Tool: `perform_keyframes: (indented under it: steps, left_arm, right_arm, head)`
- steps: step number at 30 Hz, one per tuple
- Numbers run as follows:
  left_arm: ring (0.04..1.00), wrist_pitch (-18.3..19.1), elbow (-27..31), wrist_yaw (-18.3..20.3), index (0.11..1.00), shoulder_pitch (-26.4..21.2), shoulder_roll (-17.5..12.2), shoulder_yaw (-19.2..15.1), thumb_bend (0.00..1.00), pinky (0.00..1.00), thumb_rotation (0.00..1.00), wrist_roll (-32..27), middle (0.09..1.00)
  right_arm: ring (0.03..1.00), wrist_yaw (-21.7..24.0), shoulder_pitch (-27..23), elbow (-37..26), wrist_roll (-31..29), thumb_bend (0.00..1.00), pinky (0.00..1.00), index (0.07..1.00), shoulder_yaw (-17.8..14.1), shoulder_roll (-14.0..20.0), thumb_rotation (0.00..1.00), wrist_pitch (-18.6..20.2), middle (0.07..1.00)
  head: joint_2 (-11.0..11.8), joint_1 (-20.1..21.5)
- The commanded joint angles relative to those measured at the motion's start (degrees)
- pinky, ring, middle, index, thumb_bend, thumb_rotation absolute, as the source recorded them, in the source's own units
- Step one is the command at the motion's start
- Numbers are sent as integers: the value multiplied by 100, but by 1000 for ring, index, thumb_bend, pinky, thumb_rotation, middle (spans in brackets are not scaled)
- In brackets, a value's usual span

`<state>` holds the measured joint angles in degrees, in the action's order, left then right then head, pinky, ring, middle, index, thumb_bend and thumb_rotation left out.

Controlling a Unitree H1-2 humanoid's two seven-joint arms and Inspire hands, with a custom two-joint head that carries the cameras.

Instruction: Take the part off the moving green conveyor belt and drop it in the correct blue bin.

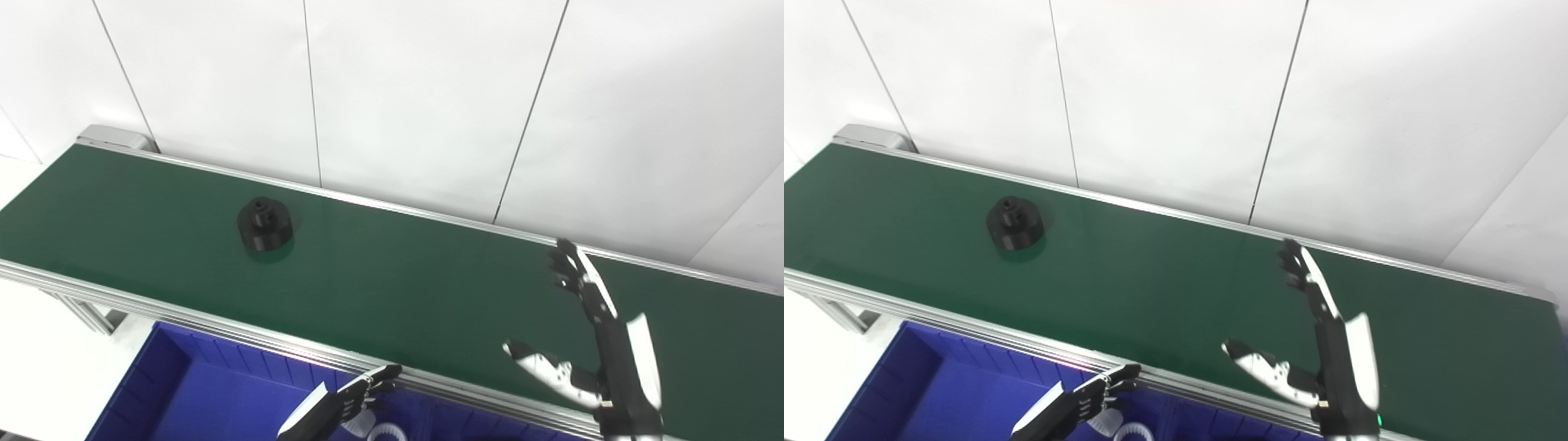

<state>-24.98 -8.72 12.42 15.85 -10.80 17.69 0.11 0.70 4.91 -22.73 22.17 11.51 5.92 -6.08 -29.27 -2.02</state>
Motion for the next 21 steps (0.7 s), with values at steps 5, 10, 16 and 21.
perform_keyframes:
  steps: [5, 10, 16, 21]
  left_arm:
    - [872, -192, 214, 157, 895, 169, 38, -233, 821, 754, 537, -106, 917]
    - [865, -193, 72, 279, 885, 60, 74, -332, 797, 764, 528, -129, 907]
    - [874, -194, -234, 817, 888, -149, 123, -570, 795, 770, 512, -366, 910]
    - [880, -194, -335, 1472, 891, -185, 227, -917, 762, 786, 487, -582, 910]
  right_arm:
    - [839, 434, -505, -160, 367, 781, 785, 922, 161, -189, 473, 701, 866]
    - [806, 529, -1058, 323, 506, 775, 697, 916, 252, -356, 372, 929, 852]
    - [803, 411, -1867, 1237, 1110, 782, 726, 914, 496, -573, 416, 1073, 849]
    - [825, 327, -2355, 1856, 1274, 816, 766, 912, 550, -785, 430, 1197, 850]
  head:
    - [-39, 205]
    - [-74, 398]
    - [-149, 806]
    - [-196, 1063]
